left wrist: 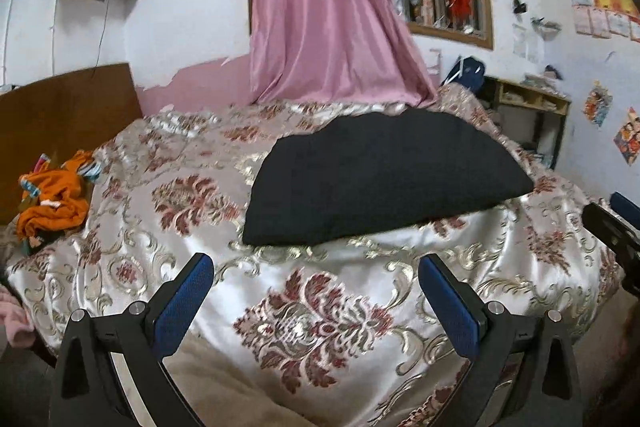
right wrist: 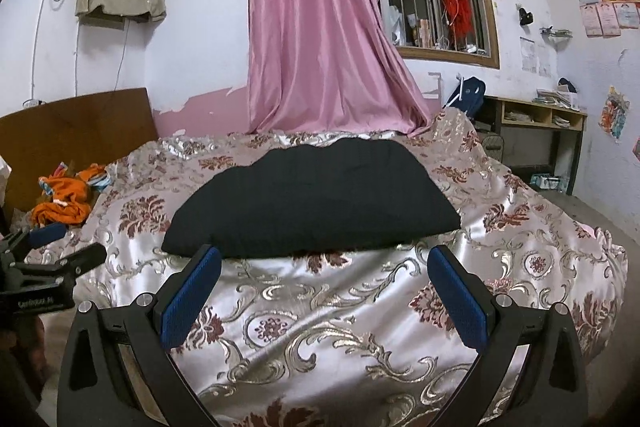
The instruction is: Fold large clothes
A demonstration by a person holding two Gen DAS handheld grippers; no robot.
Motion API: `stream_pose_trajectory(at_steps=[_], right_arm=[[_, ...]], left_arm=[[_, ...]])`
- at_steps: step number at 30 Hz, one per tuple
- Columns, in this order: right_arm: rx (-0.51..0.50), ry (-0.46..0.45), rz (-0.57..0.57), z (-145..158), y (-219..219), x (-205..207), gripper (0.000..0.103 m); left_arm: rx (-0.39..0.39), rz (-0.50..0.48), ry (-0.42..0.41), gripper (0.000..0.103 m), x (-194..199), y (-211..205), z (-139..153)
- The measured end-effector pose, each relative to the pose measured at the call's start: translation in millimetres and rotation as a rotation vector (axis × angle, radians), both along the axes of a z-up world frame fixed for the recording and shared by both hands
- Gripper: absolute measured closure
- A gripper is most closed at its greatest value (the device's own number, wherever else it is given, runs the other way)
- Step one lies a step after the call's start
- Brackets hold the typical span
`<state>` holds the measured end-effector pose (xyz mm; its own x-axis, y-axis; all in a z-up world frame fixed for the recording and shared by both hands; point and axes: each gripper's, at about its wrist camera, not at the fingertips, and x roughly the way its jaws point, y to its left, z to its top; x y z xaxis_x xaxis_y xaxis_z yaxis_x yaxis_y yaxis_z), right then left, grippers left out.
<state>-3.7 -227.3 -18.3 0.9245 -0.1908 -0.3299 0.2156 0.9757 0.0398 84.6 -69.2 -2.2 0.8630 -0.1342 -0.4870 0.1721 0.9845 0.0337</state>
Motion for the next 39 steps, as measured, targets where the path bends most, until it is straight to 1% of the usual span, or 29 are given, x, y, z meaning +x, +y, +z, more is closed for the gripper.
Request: stream_pose_trajectory(at_steps=[3,5,10,14,17,19,20,25,30,35,39], right_arm=[[-0.001,0.015,0.004,-4.4,2.4,2.5,0.002],[0.001,0.020,0.007,-6.4,3.6,3.0,0.002],[0.001,0.034,0.010,-10.2,5.8,4.4,0.002],[0.001,0.039,0.008,-11.5,7.5,8.2,0.002],[-0.007,0.035,0.002,-9.9,7.2,11.0,0.002],[-0.012,0.026,-0.006,-7.3,5.8,12.9,0.002],[-0.012,0.023,-0.008,-5.8,5.1,13.9,0.002],[-0.011,0.016,-0.017,-4.9,1.9,16.4,0.002],[-0.019,0.033,-0.027,-8.6,-0.7,25.8,0.002],[-0.023,0.074,-0.022,-11.4,-3.1,41.9,0.002],[-0.040,0.072,-0.010,-9.4,1.0,43.0,0.002]], left_arm=[[0.019,0.020,0.065,0.000,8.9,-0.3,-10.0],[0.018,0.022,0.083,0.000,10.5,0.8,-13.0],[-0.008,0.018,0.074,0.000,10.6,3.5,-10.1],[-0.034,-0.001,0.050,0.000,27.3,-2.2,2.6],[-0.084,-0.013,0.023,0.000,38.4,-6.7,11.5],[-0.115,-0.019,0.026,0.000,44.3,-9.3,12.6],[-0.117,-0.018,0.029,0.000,45.3,-10.5,11.7],[-0.094,-0.010,0.074,0.000,42.0,-13.2,-3.5],[-0.090,-0.001,0.069,0.000,37.7,-12.7,-4.3],[-0.076,0.012,0.093,0.000,40.3,-13.1,-7.8],[-0.070,0.018,0.090,0.000,38.9,-13.0,-7.8]])
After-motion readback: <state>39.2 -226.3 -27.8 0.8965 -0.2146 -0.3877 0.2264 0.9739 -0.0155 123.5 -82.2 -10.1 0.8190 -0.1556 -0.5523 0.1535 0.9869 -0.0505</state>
